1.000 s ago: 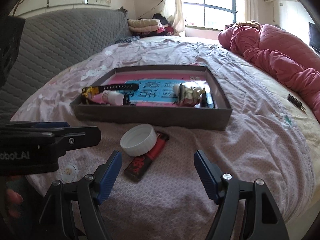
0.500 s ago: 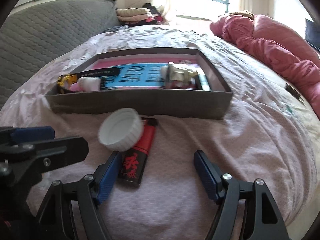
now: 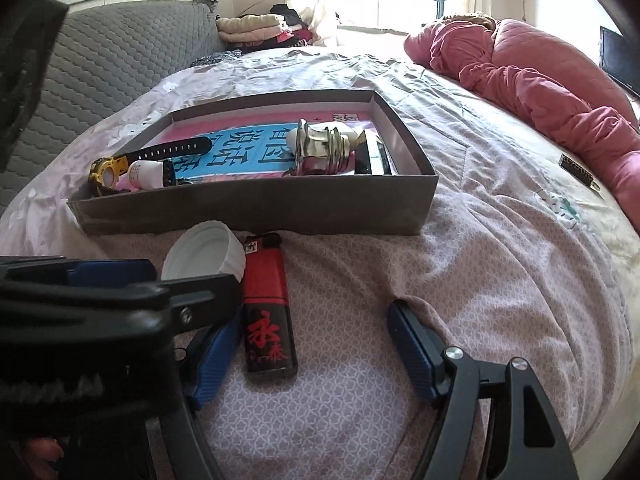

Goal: Organize rigid objects
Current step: 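Grasp the red lighter with the right tool while the left tool approaches the white bottle cap, then grasp the white bottle cap with the left tool while the right tool lifts the lighter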

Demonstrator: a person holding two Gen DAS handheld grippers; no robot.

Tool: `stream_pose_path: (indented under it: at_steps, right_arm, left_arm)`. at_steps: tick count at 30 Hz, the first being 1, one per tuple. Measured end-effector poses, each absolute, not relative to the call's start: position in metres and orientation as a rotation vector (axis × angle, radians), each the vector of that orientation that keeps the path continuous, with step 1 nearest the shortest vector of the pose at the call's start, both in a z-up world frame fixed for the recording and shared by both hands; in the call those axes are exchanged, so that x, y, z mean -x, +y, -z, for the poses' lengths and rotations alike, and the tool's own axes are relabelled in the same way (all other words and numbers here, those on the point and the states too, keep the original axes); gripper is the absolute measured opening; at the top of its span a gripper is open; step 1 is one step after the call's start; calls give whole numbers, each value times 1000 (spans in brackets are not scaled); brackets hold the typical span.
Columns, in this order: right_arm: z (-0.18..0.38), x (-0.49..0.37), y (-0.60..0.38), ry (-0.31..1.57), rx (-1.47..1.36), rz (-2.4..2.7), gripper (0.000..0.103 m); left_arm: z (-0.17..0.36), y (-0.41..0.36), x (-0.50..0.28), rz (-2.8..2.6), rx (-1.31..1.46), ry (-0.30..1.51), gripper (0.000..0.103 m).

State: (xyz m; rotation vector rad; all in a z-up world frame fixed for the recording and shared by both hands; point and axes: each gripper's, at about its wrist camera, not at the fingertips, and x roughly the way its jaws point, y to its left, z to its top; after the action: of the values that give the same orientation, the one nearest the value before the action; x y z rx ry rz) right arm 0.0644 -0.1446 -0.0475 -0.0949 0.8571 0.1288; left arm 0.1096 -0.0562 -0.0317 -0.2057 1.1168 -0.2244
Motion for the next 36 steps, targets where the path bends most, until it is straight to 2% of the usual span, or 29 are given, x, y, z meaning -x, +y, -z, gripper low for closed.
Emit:
stream_pose_path:
  at_steps: [8,15,19,26,28,30,36]
  right_arm:
    - [49,-67,-141,842,108,-141,73]
    - [52,-70,-134,829,147,-185,58]
    - [54,-76,-133,833,131,-237,46]
    - [57,-86,-140,840,82,-279,38]
    - [55,-87,-144,842,67,-278,28]
    - [53,-87,-148,848,46,-285,24]
    - [46,-85,-154,845,2,-302,24]
  left_arm:
    - [40,-51,-119,243,237,1116,72]
    - [41,-51,-122,245,226,1108,68]
    - [42,-41,-124,249,259,1110,60]
    - [44,-36,-124,253,261,1110,53]
    - [43,-34,-123,249,272,1104,53]
    - [42,-34,-120,239,265,1099,53]
    - [39,-23,-106,207,262,1085,53]
